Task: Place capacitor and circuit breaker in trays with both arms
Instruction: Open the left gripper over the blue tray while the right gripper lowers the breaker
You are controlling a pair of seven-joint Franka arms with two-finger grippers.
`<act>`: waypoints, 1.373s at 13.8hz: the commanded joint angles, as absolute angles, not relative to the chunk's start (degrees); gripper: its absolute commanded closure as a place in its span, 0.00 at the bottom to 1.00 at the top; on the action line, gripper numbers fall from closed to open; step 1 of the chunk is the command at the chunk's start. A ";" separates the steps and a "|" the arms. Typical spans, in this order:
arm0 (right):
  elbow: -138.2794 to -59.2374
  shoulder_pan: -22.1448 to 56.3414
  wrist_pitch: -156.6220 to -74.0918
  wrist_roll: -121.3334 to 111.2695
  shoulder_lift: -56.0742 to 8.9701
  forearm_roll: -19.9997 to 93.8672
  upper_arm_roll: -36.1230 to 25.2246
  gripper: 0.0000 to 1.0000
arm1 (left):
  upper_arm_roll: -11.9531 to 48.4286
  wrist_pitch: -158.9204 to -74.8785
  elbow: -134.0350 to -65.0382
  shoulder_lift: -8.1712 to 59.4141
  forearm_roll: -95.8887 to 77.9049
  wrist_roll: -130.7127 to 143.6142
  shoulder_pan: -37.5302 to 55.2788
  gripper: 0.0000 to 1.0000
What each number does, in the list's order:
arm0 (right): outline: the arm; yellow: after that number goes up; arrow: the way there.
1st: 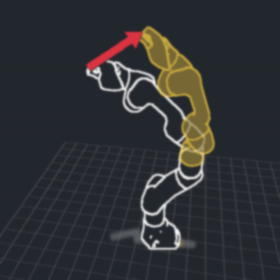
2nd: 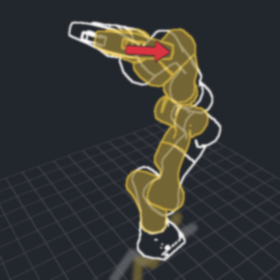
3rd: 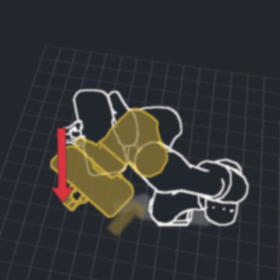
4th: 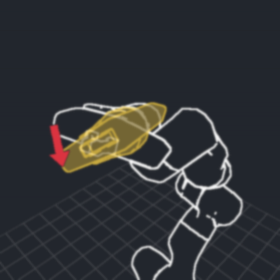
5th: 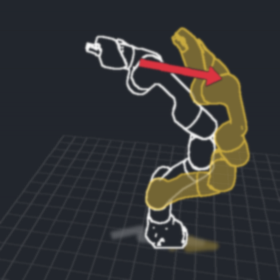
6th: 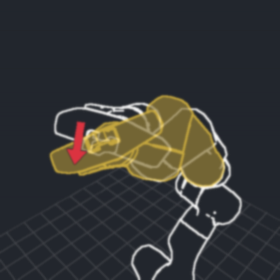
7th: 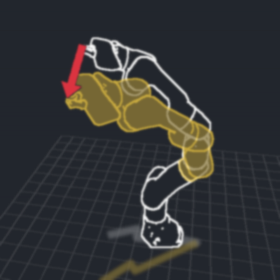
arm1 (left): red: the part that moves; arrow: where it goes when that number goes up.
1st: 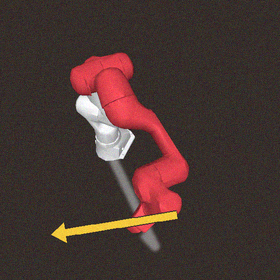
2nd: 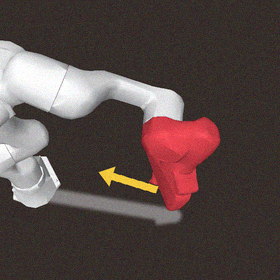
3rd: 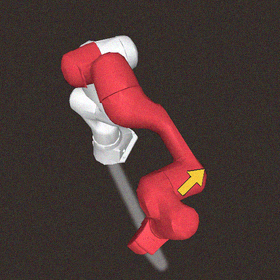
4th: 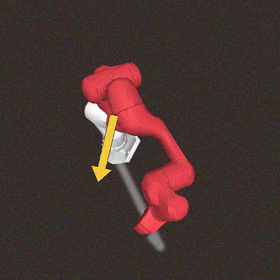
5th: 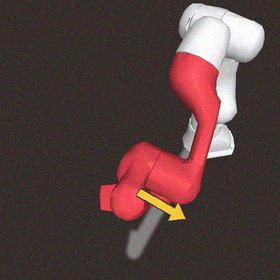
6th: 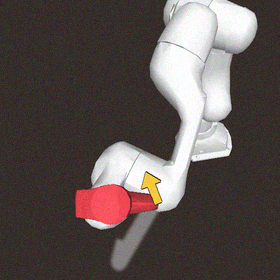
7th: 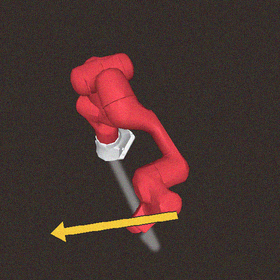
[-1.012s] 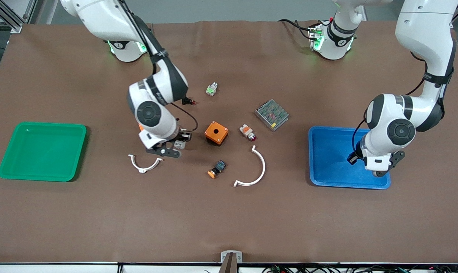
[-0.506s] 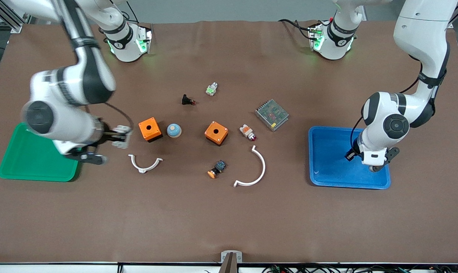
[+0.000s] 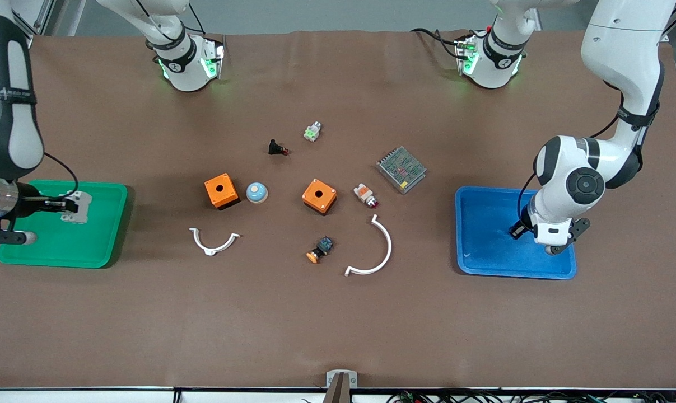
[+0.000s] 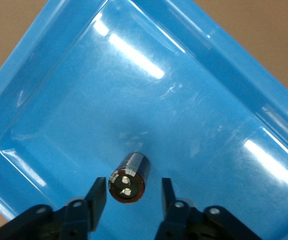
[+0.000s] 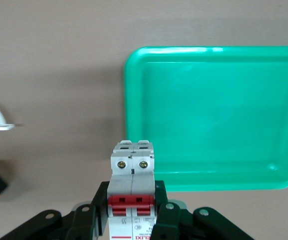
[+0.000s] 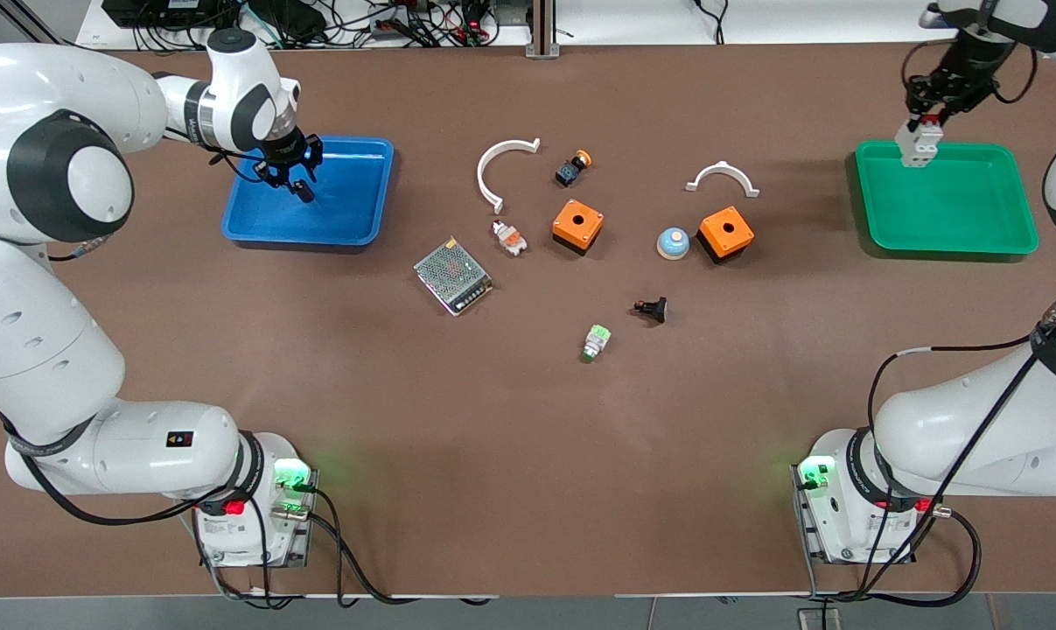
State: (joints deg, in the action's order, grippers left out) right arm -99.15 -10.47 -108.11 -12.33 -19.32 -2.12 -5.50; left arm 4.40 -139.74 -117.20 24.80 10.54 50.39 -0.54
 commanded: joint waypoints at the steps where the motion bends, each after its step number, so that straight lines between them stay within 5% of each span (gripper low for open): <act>1: -99.05 -15.45 -112.83 -17.99 -23.01 -3.43 -4.04 0.89 | 4.92 -139.66 -115.41 23.47 11.60 49.40 -0.97 0.01; 6: -99.05 -19.77 -121.02 -23.64 -30.23 -3.43 -3.96 0.89 | 7.91 -132.38 -109.01 20.13 11.69 45.38 -0.97 0.01; 15: -98.96 -20.92 -125.95 -23.91 -34.19 -3.43 -4.04 0.87 | 9.23 -102.77 -89.23 13.01 11.60 25.77 -1.32 0.01; 16: -98.96 -20.92 -126.03 -23.65 -34.19 -3.43 -4.04 0.78 | 9.32 -98.74 -86.95 12.75 11.51 23.40 -1.32 0.01; 18: -98.96 -20.92 -126.04 -23.64 -34.19 -3.34 -4.04 0.06 | 9.40 -94.32 -83.69 11.17 10.73 18.22 -1.41 0.01; 19: -98.88 -20.74 -125.60 -23.56 -33.93 -3.34 -4.04 0.00 | 9.40 -93.96 -83.32 9.60 10.64 15.50 -1.41 0.01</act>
State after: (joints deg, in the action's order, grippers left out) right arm -99.53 -19.41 -126.11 -23.33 -34.18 -2.25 -5.37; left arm 8.79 -96.63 -85.50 11.28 10.58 20.24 -0.94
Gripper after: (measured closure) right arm 0.441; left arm 0.004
